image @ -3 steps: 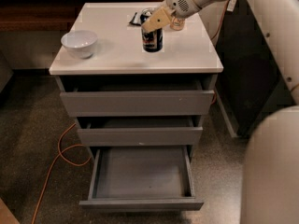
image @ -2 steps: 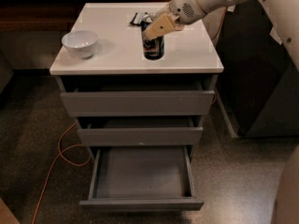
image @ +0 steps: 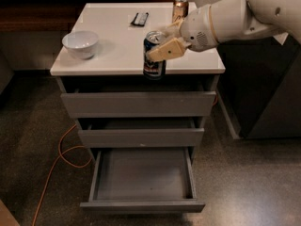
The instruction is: Place pepsi can into bottom drawer
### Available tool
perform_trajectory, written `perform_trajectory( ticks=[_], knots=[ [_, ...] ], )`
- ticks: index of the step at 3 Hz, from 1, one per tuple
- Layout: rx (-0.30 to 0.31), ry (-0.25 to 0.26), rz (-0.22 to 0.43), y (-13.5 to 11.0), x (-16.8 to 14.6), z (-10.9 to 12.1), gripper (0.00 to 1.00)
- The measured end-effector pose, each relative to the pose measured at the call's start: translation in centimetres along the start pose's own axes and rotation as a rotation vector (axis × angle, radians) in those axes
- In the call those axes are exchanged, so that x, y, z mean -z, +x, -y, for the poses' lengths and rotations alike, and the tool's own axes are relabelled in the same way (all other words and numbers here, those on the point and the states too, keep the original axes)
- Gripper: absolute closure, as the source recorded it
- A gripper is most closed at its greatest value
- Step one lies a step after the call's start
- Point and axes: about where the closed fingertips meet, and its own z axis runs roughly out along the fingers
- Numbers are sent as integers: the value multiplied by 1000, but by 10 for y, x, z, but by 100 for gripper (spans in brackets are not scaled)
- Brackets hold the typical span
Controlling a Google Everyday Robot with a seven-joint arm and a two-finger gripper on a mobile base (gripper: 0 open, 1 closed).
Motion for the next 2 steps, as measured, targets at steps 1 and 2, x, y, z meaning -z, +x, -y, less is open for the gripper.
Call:
perform_trajectory(
  ticks=[1,2],
  knots=[
    [22,23,-2,16,4,-22,100],
    [21,35,-54,41,4,-40,100]
  ],
)
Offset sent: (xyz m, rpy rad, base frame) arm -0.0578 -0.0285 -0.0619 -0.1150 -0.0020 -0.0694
